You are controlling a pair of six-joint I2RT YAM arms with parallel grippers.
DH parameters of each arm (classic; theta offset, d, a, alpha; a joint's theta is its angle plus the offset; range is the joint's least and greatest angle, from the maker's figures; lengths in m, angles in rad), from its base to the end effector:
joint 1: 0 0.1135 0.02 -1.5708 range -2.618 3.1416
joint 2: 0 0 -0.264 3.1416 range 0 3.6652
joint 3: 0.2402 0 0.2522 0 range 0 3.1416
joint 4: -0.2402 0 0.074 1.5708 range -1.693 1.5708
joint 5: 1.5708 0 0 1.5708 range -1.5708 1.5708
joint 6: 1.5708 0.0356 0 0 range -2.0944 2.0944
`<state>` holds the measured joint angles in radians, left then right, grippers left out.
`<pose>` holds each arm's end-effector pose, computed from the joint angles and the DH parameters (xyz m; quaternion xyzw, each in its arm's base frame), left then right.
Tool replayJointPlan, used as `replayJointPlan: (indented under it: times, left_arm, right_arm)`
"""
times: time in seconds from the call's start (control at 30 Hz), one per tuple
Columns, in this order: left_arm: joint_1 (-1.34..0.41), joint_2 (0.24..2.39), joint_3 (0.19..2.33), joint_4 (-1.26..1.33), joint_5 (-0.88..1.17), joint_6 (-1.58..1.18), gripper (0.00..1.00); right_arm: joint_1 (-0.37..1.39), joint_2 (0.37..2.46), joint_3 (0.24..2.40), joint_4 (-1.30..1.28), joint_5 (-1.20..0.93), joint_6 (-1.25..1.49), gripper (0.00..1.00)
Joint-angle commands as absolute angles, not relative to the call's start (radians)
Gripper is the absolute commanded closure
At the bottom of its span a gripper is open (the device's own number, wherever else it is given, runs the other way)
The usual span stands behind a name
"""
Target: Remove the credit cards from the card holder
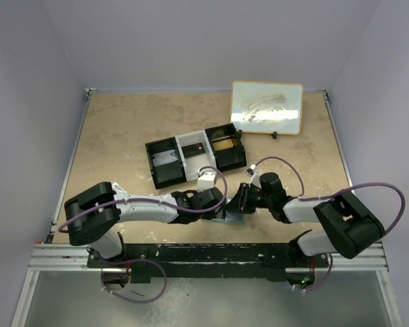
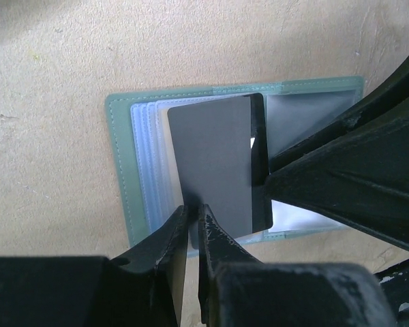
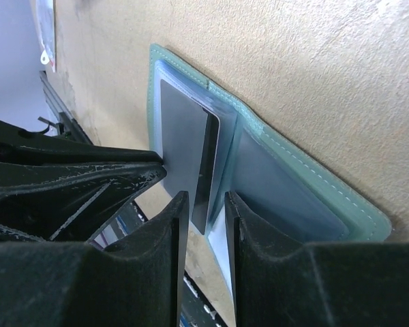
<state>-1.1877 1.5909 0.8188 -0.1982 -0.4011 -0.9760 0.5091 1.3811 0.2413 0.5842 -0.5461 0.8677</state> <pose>0.1261 -0.2758 0.1614 0.0403 0.9371 -0.1665 0.3041 0.1794 0.1213 0.1202 0.0211 0.8514 0.4794 0.2118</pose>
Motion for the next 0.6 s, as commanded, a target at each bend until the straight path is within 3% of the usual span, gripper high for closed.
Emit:
replayJointPlan:
  times: [0.0, 0.13, 0.37, 0.57]
  left_arm:
    - [-1.190, 1.582, 0.781, -0.187, -0.371, -0.975, 0.92]
    - [-1.190, 1.579, 0.778, -0.187, -0.371, -0.979, 0.93]
    - [-1.190, 1.579, 0.780, -0.213, -0.390, -0.991, 0.93]
    - [-1.192, 1.606, 0.789, -0.296, -0.438, -1.019, 0.95]
  right_arm:
    - [0.507, 1.426, 0.247, 0.637, -0.586, 0.851, 0.70]
    - [0.511, 1.472, 0.251, 0.679, -0.607, 0.855, 0.74]
    - [0.512, 1.431, 0.260, 0.542, -0.517, 0.861, 0.97]
    - [0.502, 1.305, 0.275, 0.343, -0.387, 0.827, 1.00]
